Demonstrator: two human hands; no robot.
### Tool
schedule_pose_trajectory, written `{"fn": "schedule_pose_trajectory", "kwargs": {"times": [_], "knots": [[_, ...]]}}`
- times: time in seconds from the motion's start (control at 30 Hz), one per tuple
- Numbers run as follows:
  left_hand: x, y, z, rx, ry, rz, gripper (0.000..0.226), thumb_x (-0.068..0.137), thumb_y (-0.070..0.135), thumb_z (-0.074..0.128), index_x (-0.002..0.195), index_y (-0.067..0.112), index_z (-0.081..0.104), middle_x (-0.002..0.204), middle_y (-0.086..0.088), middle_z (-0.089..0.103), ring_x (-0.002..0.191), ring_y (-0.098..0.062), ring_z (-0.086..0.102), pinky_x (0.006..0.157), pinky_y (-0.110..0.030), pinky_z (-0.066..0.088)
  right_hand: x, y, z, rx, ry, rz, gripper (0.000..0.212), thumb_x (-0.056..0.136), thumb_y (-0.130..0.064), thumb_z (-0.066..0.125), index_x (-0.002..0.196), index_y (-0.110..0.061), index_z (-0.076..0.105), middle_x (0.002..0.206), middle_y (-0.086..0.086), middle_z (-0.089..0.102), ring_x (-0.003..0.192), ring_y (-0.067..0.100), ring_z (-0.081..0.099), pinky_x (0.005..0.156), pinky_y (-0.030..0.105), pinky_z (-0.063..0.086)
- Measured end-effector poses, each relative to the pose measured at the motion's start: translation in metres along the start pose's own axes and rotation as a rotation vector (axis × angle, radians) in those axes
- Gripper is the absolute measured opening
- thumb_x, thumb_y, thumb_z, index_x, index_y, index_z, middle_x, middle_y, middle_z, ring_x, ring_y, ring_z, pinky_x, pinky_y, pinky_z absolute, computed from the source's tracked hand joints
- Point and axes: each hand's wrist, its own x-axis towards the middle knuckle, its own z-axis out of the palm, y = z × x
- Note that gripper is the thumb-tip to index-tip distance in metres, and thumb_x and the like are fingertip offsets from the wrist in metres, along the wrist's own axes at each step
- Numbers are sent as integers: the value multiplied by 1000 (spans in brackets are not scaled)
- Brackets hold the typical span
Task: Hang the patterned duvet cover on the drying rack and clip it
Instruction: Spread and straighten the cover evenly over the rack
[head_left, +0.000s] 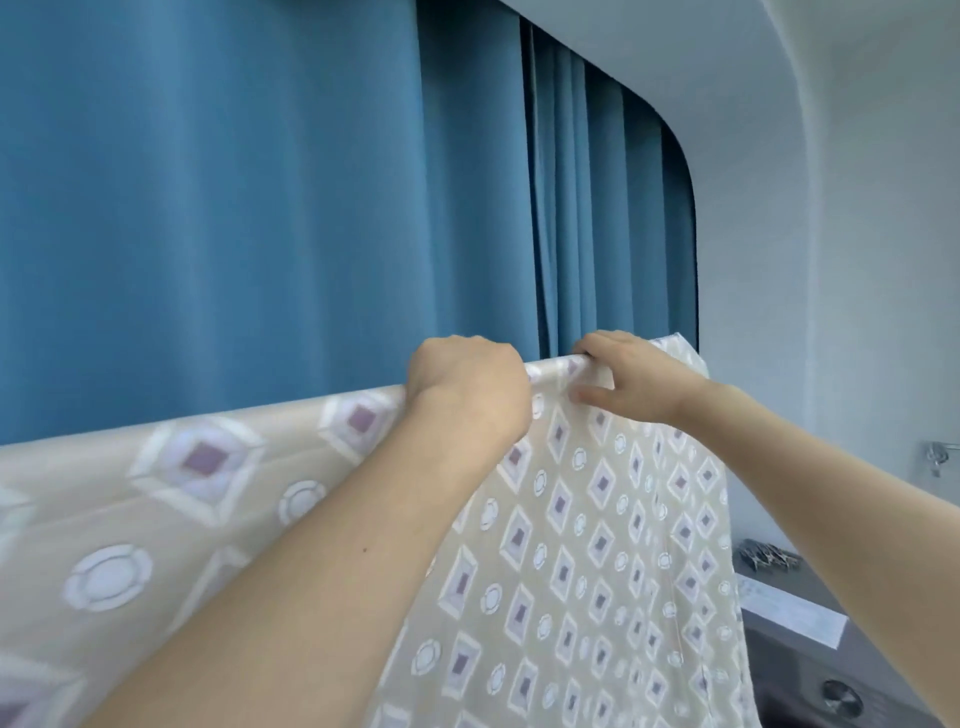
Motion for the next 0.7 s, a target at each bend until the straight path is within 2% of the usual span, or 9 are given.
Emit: {"fn": "schedule_pose_trajectory", "kwargs": {"times": [0.07,0.13,0.23,0.3,0.37,0.43,0.57,0.63,0.7], "knots": [[17,20,1,28,-32,-17,19,88,21,51,71,21,43,71,4,48,59,-14,42,52,-26,28,9,19,-1,-17,-11,-33,27,83,-46,66,87,-26,49,77,-16,47,84,16,52,71,32,41],[35,41,3,12,-72,-22,15,87,25,49,74,20,45,74,5,51,60,-13,44,51,-26,29,18,39,0,-9,-58,-57,31,80,-55,64,85,-27,50,76,-14,51,79,12,52,67,31,43],[62,72,9,-62,-104,-24,16,89,29,44,76,20,46,76,5,52,63,-13,45,53,-27,29,22,86,4,22,-123,-76,41,80,-59,53,104,-26,58,94,-14,59,93,13,55,78,30,45],[80,92,15,-111,-83,-36,15,87,23,44,73,20,45,75,4,50,62,-13,44,53,-26,28,21,123,10,28,-131,-54,42,87,-46,54,122,-23,58,109,-10,62,105,14,54,91,32,43],[95,109,21,-105,-45,-57,15,84,15,48,71,19,43,73,2,48,60,-14,41,51,-25,27,20,158,17,22,-106,-42,40,92,-36,53,129,-22,56,117,-8,62,112,15,54,97,33,42],[106,122,26,-53,-14,-84,19,83,10,50,69,19,41,71,2,46,58,-14,39,50,-25,25,20,185,23,12,-90,-45,33,94,-36,52,124,-22,58,112,-7,64,106,16,57,93,36,45],[120,141,31,25,-27,-159,18,80,9,53,69,19,43,69,3,48,56,-15,40,50,-25,25,25,211,31,-13,40,-87,14,94,-29,59,95,-15,60,83,-4,61,80,23,58,69,37,46],[130,152,31,17,-42,-171,16,80,13,54,70,20,44,70,3,49,57,-14,41,50,-25,26,26,213,36,-12,105,-110,18,92,-30,62,84,-16,53,75,-6,56,72,22,54,61,32,37],[142,166,32,-41,-58,-140,17,84,21,52,71,23,42,73,4,50,60,-13,42,51,-26,26,30,215,40,25,133,-132,19,88,-32,66,84,-20,52,77,-6,57,72,19,53,62,31,37]]}}
